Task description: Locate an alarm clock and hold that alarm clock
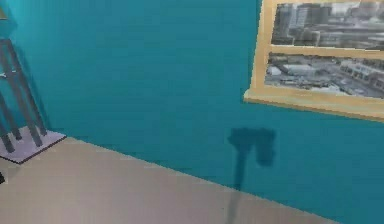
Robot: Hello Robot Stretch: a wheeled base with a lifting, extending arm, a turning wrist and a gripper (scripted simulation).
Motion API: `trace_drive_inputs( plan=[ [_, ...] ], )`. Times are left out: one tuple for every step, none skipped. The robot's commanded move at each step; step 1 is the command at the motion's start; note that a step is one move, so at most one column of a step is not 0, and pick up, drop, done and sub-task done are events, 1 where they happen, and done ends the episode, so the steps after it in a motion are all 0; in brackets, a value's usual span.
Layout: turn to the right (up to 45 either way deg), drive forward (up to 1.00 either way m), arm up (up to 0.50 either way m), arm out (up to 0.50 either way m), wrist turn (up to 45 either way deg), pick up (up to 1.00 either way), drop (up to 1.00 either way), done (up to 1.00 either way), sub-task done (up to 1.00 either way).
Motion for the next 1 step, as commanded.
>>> trace_drive_inputs(
  plan=[
    [0.0,0.3,0.0,0.0,0.0,0.0,0.0,0.0,0.0]
  ],
)
